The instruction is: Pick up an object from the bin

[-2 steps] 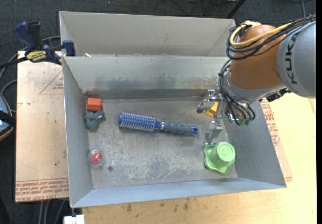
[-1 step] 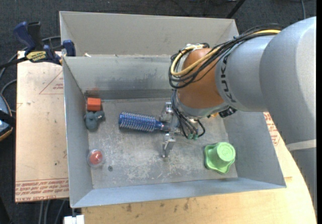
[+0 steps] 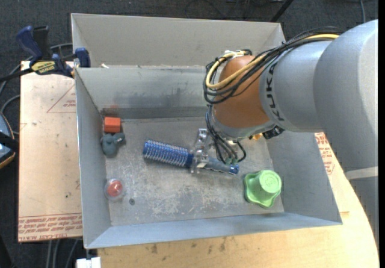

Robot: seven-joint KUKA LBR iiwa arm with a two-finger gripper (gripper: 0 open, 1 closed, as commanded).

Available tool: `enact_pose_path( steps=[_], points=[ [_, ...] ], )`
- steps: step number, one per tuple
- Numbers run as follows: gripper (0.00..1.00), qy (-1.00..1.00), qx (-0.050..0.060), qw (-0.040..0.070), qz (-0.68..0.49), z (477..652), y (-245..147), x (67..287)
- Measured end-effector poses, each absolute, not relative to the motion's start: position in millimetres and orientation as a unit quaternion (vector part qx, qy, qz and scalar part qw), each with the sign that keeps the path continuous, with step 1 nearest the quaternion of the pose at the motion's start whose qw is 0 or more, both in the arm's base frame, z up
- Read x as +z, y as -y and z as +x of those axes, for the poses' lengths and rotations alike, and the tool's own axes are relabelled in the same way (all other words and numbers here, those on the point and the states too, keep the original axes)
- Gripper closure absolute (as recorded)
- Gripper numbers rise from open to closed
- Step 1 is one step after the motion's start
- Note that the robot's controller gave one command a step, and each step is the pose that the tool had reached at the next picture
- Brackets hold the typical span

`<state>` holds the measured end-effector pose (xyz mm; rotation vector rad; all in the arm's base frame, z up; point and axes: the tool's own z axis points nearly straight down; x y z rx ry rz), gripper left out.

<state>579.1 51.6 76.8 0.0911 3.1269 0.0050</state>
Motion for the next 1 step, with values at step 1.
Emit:
enact_pose_path(
  steps=[1],
  points=[
    [1.0, -0.997, 0.0, 0.004, -0.075, 582.0, -40.7, 207.8]
  ],
)
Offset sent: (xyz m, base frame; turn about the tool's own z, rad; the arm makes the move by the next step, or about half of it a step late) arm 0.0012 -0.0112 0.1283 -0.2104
